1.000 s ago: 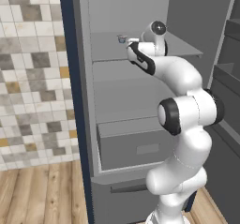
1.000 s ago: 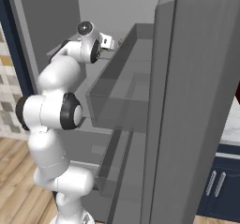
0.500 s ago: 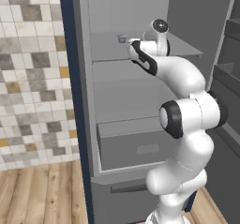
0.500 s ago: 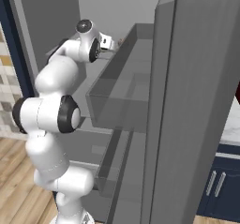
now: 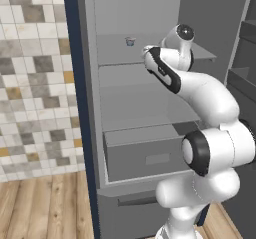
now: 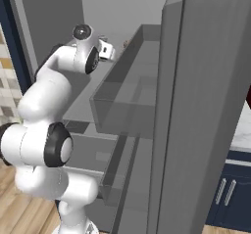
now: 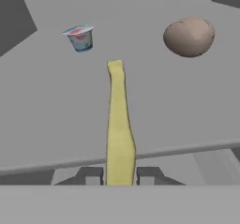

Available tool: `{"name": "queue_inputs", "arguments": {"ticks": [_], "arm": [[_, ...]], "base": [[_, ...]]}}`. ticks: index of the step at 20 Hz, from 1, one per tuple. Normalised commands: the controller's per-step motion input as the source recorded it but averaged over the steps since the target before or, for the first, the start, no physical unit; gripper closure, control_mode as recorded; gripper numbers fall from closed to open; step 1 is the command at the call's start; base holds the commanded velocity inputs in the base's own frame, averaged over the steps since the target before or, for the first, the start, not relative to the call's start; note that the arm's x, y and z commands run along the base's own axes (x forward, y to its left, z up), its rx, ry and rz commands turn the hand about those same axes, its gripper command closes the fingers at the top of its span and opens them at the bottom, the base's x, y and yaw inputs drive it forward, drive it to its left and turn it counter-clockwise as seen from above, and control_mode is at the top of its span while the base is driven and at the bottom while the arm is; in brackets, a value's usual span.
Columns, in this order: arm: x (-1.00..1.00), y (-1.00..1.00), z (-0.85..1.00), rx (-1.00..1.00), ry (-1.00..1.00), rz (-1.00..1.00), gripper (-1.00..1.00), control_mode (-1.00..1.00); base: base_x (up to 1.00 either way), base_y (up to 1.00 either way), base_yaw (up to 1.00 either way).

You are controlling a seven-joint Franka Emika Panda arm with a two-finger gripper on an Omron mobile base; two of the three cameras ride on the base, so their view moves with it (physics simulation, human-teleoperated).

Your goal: Pick the egg and butter from the fridge and place them by the bowl for mixing.

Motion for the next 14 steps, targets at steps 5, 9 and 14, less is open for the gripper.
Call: {"name": "queue_inputs", "arguments": {"ticks": [5, 9, 14], "arm": [[-0.88, 0.00, 0.10, -0.02, -0.02, 0.03, 1.00, -1.00], [-0.85, 0.00, 0.02, 0.00, -0.01, 0.01, 1.00, -1.00], [-0.80, 0.04, 0.03, 0.00, -0.03, 0.01, 1.00, -1.00]], "base": [[0.00, 0.00, 0.00], [0.00, 0.00, 0.00], [0.00, 0.00, 0.00]]}}
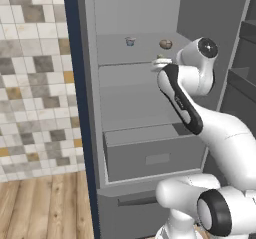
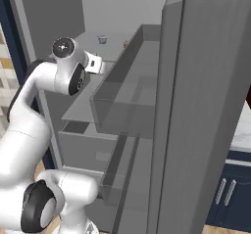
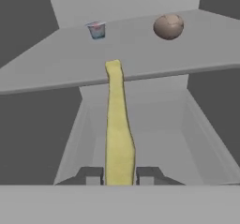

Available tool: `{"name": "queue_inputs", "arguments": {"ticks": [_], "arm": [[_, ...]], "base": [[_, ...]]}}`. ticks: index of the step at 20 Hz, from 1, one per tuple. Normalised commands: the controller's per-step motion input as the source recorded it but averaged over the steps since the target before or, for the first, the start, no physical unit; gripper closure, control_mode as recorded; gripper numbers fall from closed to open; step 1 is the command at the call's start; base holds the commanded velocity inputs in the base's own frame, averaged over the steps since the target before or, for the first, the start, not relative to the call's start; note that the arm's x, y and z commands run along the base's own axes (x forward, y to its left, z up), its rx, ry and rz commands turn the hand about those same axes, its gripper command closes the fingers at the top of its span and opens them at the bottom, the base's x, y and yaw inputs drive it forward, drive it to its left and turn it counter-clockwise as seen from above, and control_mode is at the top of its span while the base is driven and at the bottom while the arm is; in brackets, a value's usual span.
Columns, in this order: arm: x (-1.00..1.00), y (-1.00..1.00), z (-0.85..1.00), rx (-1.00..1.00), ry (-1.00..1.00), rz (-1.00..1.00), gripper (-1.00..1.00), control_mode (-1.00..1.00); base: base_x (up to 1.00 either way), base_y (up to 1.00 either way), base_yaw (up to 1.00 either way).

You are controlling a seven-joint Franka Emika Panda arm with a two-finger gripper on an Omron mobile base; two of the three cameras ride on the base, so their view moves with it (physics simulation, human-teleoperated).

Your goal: Pick the egg and butter from the fridge and place them by the bowl for mixing.

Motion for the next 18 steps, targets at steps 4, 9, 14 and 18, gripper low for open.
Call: {"name": "queue_inputs", "arguments": {"ticks": [4, 9, 14, 18], "arm": [[-0.67, 0.04, 0.05, 0.00, 0.04, 0.00, 1.00, -1.00], [-0.59, 0.07, 0.03, 0.00, 0.00, 0.00, 1.00, -1.00], [-0.55, 0.07, 0.07, 0.00, 0.00, 0.00, 1.00, -1.00], [-0.29, 0.05, 0.01, 0.01, 0.01, 0.00, 1.00, -1.00]], "base": [[0.00, 0.00, 0.00], [0.00, 0.00, 0.00], [0.00, 0.00, 0.00], [0.00, 0.00, 0.00]]}}
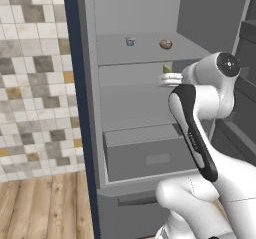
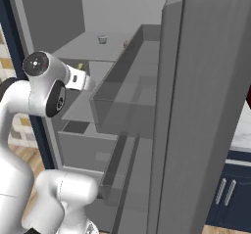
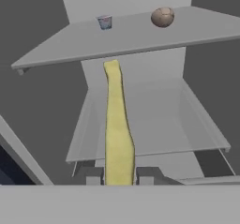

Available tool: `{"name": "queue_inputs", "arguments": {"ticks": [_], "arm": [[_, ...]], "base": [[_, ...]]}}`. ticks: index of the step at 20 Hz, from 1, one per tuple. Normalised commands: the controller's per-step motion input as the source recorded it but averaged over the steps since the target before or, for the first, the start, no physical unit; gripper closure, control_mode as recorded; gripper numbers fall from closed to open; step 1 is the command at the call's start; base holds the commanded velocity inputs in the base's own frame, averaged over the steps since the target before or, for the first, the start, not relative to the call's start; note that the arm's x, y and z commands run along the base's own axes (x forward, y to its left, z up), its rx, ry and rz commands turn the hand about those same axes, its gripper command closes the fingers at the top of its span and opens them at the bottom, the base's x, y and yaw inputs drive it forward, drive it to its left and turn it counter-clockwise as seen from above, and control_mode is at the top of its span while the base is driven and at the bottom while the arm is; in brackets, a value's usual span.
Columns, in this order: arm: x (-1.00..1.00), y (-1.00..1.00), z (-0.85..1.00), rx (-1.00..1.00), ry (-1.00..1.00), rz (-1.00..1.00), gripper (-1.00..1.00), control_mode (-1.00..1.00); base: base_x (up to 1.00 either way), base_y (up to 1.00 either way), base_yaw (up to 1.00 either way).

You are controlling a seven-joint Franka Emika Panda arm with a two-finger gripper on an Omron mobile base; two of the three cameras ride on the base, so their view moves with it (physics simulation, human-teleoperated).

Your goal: Pick the egg and butter from the fridge and place them by the bowl for mixing.

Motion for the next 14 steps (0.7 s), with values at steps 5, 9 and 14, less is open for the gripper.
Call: {"name": "queue_inputs", "arguments": {"ticks": [5, 9, 14], "arm": [[0.00, 0.00, 0.00, 0.00, 0.00, 0.00, 1.00, 1.00], [0.00, 0.00, 0.00, 0.00, 0.00, 0.00, 1.00, 1.00], [0.00, 0.00, 0.00, 0.00, 0.00, 0.00, 1.00, 1.00]], "base": [[-0.03, 0.00, 0.00], [-0.58, 0.00, 0.00], [-0.64, 0.01, 0.17]]}}
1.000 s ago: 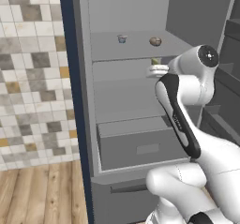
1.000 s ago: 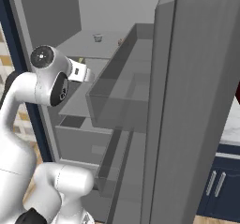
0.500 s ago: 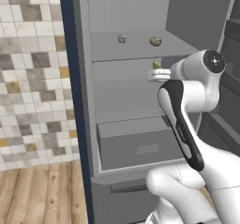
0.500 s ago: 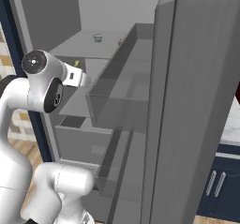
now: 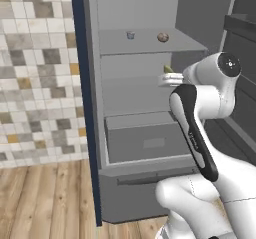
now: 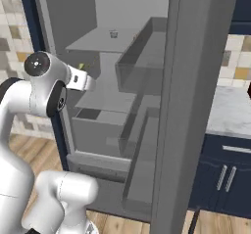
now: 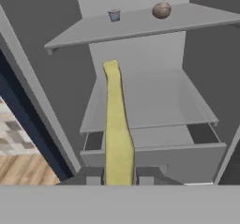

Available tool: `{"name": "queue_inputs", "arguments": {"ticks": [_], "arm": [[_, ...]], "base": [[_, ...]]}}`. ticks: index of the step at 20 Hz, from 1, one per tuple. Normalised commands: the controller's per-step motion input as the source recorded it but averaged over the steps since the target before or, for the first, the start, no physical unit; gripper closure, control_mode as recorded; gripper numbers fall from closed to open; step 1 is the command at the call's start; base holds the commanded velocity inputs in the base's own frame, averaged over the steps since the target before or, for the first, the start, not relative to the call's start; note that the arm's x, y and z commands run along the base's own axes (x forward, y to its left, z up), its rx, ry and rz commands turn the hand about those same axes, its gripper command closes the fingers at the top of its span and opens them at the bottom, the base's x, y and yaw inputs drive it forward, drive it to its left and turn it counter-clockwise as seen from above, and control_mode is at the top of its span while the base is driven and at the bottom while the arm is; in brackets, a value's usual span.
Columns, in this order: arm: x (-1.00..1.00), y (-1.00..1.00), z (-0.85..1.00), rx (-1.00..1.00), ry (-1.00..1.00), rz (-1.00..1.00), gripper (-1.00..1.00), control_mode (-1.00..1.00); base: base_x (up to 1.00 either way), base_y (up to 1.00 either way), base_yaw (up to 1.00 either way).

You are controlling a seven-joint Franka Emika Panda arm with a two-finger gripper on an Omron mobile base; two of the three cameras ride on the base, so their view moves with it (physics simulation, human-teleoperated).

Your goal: Pick the egg and butter from the fridge and place them by the bowl for mixing.

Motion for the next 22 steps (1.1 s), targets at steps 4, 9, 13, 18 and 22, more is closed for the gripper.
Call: {"name": "queue_inputs", "arguments": {"ticks": [4, 9, 13, 18, 22], "arm": [[0.00, 0.00, 0.00, 0.00, 0.00, 0.00, 1.00, 1.00], [0.00, 0.00, 0.00, 0.00, 0.00, 0.00, 1.00, 1.00], [0.00, 0.00, 0.00, 0.00, 0.00, 0.00, 1.00, 1.00], [0.00, 0.00, 0.00, 0.00, 0.00, 0.00, 1.00, 1.00], [0.00, 0.00, 0.00, 0.00, 0.00, 0.00, 1.00, 1.00]], "base": [[-0.36, 0.16, 0.49], [-0.03, 0.12, 0.92], [-0.01, 0.00, 1.00], [0.00, 0.00, 1.00], [0.00, 0.00, 1.00]]}}
